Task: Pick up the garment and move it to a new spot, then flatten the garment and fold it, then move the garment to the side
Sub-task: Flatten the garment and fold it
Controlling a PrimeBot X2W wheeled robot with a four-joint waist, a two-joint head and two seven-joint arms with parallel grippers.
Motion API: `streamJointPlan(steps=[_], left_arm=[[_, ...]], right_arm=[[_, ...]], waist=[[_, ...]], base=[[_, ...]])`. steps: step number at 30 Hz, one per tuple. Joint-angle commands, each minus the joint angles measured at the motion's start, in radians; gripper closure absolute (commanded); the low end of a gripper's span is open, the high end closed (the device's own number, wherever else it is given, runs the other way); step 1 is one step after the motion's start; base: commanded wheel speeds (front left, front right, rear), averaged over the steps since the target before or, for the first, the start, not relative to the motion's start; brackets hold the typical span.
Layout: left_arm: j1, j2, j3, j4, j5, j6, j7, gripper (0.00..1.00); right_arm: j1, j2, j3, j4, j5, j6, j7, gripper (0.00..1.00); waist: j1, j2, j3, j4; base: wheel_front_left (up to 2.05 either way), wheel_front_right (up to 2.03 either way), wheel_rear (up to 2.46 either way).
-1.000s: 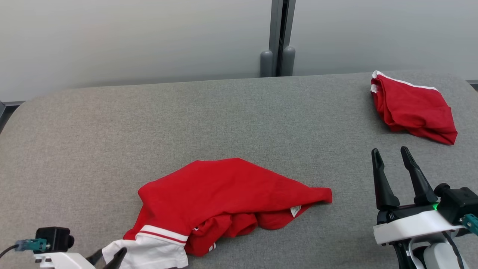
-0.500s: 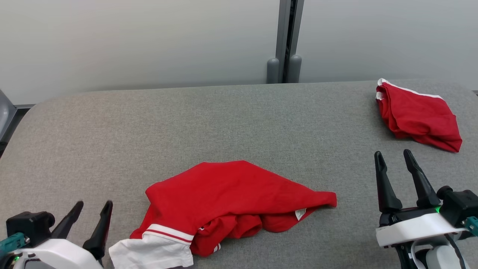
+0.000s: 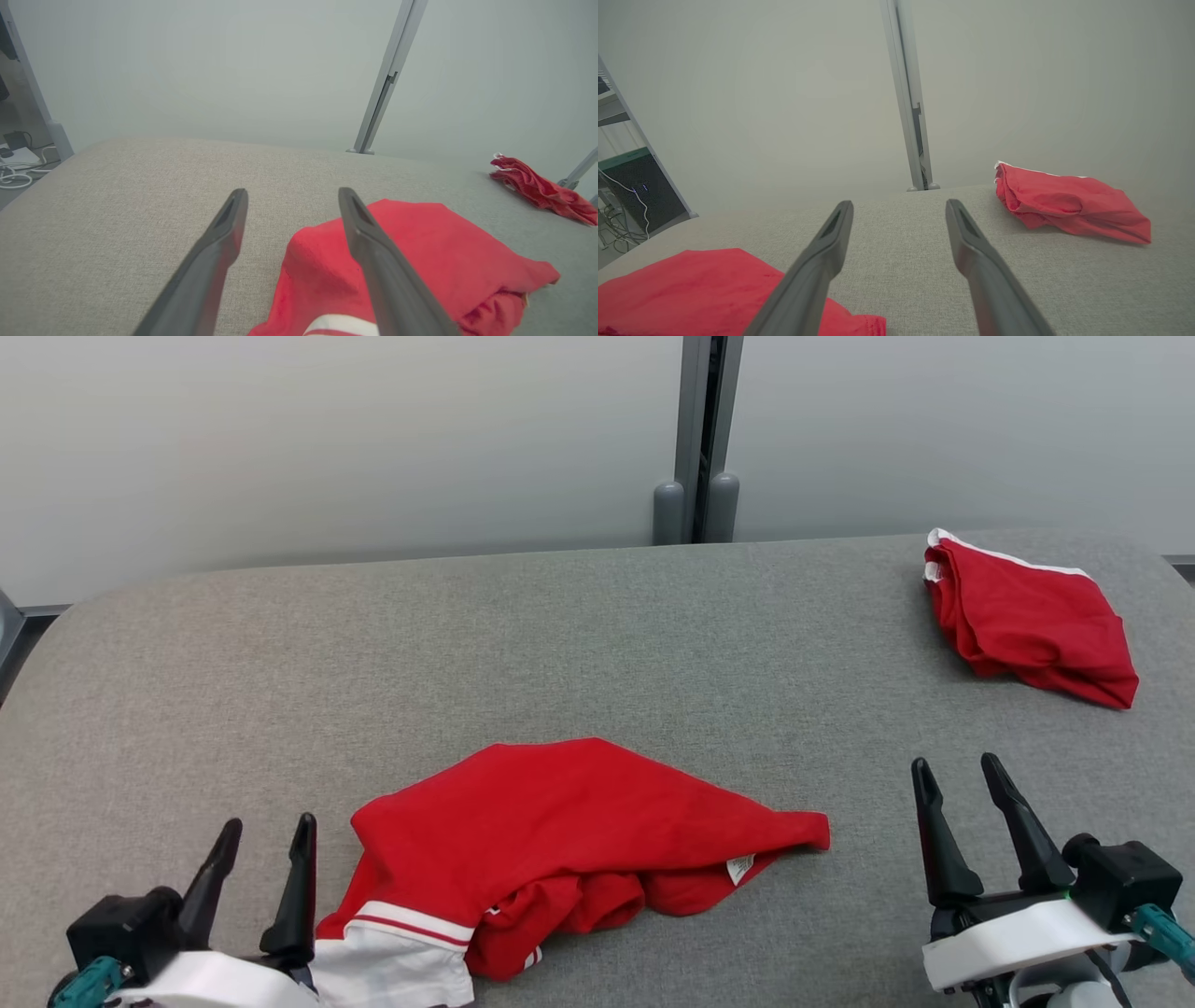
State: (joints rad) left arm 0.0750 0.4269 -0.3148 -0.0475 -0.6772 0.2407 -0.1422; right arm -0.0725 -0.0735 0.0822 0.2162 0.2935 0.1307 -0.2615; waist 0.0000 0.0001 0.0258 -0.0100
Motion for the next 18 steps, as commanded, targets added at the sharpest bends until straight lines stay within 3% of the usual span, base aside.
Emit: streamJointPlan(steps=[1, 18], left_arm=[[-0.025, 0.006, 0.004, 0.013, 0.010, -0.007, -0.013, 0.00], [-0.060, -0.015, 0.008, 0.061, 0.022, -0.005, -0.068, 0.00]], right_arm=[[-0.010, -0.007, 0.003, 0.006, 0.005, 0.000, -0.003, 0.00], [-0.017, -0.006, -0.011, -0.011, -0.005, 0.000, -0.003, 0.00]], waist=[[0.0000, -0.0001, 0.003, -0.003], [0.0000, -0.0001, -0.003, -0.010]], base=[[0.00, 0.00, 0.00], [0.00, 0.00, 0.00]])
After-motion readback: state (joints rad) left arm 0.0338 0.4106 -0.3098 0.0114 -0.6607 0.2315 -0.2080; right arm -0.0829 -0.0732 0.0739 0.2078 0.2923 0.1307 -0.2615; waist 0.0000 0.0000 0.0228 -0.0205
